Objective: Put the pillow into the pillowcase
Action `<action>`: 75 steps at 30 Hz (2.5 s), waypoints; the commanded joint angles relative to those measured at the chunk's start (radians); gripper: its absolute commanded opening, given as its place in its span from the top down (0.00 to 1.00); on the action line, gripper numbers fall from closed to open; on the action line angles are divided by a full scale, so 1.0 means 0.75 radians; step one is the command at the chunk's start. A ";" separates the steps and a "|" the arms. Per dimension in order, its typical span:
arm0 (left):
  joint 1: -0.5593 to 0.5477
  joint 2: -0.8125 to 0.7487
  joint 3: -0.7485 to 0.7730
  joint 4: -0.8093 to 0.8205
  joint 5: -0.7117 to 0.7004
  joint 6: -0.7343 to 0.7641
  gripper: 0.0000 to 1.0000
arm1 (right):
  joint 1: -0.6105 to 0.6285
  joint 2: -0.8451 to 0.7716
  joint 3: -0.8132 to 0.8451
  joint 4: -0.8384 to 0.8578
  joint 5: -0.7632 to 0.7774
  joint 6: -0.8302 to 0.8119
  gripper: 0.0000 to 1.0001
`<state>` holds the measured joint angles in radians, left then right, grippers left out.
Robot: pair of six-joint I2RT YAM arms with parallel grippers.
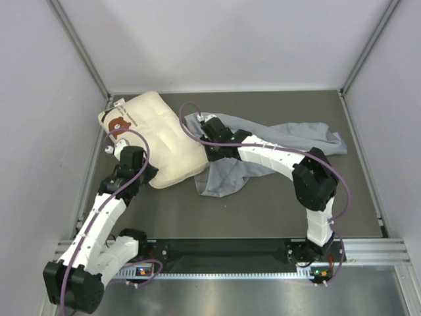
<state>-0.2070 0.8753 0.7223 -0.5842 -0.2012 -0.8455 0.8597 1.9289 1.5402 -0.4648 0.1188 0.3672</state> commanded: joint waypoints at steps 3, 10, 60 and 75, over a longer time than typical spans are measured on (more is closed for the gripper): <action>-0.122 -0.071 0.062 0.122 -0.071 -0.075 1.00 | -0.019 -0.081 0.112 0.018 -0.032 0.030 0.97; -0.392 -0.093 0.045 0.159 -0.329 -0.143 1.00 | -0.021 -0.087 0.147 0.010 -0.058 0.032 1.00; -0.961 0.930 0.209 1.255 -0.609 -0.270 1.00 | -0.179 -0.416 -0.139 0.022 -0.334 0.171 0.99; -0.614 0.631 0.145 0.661 -0.147 -0.151 0.31 | -0.252 -0.255 0.018 0.014 -0.416 0.159 1.00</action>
<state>-0.7467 1.3926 0.8062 0.0326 -0.4183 -1.0187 0.6758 1.7359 1.5414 -0.5129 -0.1669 0.4744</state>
